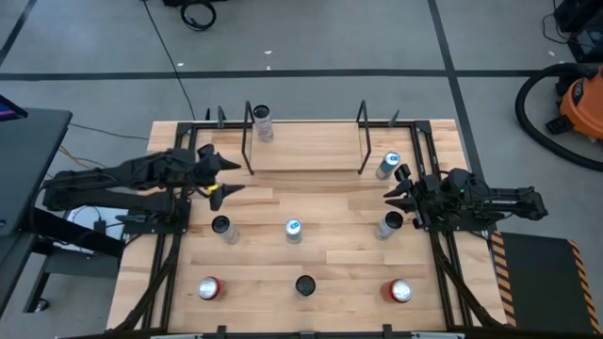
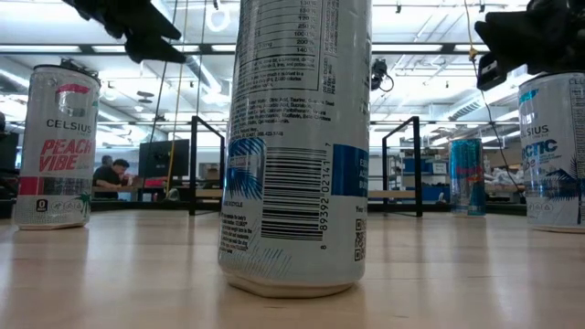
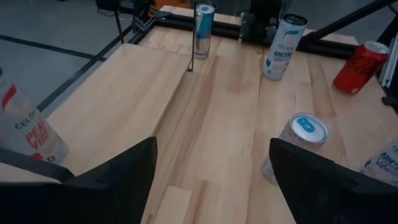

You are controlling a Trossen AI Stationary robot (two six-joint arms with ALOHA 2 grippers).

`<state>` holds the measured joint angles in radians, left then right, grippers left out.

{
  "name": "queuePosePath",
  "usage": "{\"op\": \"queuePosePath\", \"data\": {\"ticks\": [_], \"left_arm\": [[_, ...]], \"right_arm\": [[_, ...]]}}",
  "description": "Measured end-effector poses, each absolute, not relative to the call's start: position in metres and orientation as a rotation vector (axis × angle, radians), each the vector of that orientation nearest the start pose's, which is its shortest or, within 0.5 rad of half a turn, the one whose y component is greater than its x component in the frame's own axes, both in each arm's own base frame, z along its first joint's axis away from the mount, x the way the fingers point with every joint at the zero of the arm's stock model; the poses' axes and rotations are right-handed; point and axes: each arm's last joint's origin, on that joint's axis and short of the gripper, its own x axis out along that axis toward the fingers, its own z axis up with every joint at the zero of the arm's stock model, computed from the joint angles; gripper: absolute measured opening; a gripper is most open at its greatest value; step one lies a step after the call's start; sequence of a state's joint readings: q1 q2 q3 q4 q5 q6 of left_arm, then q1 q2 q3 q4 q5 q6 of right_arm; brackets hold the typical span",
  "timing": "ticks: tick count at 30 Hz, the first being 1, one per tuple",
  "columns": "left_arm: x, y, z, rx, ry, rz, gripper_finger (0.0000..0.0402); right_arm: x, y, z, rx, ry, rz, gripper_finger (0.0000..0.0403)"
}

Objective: Place canned beverage on shelf
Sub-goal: Put the top white blue soda can on the shelf

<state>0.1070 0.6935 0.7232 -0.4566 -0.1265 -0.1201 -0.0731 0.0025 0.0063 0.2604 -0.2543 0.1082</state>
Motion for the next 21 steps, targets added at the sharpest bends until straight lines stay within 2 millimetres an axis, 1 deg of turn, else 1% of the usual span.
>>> {"op": "queuePosePath", "data": {"ticks": [3, 6, 9, 17, 21], "left_arm": [[0.1484, 0.0197, 0.2933, -0.113, 0.413, 0.255, 0.0311], [0.1499, 0.0198, 0.2929, -0.103, 0.389, 0.252, 0.0311], [0.1512, 0.0200, 0.2924, -0.088, 0.372, 0.248, 0.0311], [0.1527, 0.0201, 0.2965, -0.081, 0.327, 0.245, 0.0311], [0.1528, 0.0201, 0.2968, -0.081, 0.324, 0.245, 0.0311]], "right_arm": [[0.0935, 0.0005, 0.1902, 0.078, -0.250, 0.196, 0.0092], [0.0934, 0.0006, 0.1902, 0.083, -0.249, 0.201, 0.0116], [0.0934, 0.0007, 0.1902, 0.083, -0.248, 0.205, 0.0151], [0.0932, 0.0021, 0.1900, 0.077, -0.243, 0.255, 0.0257], [0.0933, 0.0022, 0.1894, 0.077, -0.238, 0.257, 0.0299]]}}
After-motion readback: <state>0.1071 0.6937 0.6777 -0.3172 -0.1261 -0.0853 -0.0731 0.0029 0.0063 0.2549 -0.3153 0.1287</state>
